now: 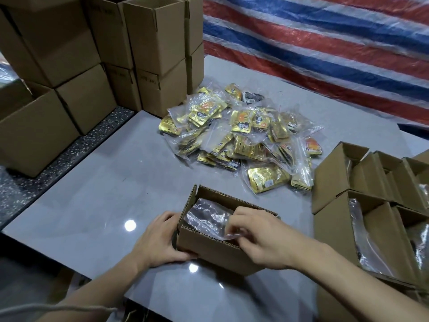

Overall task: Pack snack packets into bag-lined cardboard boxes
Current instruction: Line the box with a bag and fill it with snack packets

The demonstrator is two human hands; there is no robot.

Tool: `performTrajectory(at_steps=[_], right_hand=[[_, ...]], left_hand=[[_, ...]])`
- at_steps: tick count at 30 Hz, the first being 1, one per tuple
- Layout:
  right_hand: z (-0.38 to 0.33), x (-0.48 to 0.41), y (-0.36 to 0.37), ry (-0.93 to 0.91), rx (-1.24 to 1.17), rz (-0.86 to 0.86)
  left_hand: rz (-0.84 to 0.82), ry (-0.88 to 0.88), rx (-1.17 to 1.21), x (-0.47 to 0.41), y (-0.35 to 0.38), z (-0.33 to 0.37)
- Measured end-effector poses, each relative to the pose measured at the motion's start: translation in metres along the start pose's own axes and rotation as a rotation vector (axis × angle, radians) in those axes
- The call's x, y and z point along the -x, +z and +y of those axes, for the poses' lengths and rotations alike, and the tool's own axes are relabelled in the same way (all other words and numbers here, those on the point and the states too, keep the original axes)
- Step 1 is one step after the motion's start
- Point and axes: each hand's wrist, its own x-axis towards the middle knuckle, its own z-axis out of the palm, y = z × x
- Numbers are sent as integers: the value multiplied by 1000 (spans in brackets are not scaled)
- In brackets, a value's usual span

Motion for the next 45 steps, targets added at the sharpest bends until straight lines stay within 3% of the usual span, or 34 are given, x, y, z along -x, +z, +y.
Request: performTrajectory(at_steps=[8,10,14,16,19,22,30,35,38,42,45], right_hand=[[-4,-14,11,249,94,-310],[-4,-15,16,266,103,-201],[-1,-14,21,143,69,228],[0,-15,23,51,-21,271],[-5,-21,26,53,-121,65],[-9,-26,31,115,-63,-128],[-13,-37,19,179,-107,-359],[-21,-38,27,226,-116,-416],[-29,-25,35,184,-117,-310],[-28,1,27,149,-69,82],[-18,23,20,190,156,110]], left_hand=[[-12,-19,-30,0,3,-4],[-5,-14,-15,1,3,-4],[7,-7,-4,1,0,-1],[12,-14,6,1,0,1],[19,-15,21,1,0,2],[15,-8,3,1,0,3],[-13,-22,-4,1,-1,3],[2,-6,24,2,-5,8],[8,-11,15,2,-3,8],[-11,43,9,2,-4,5],[5,48,14,2,-5,7]])
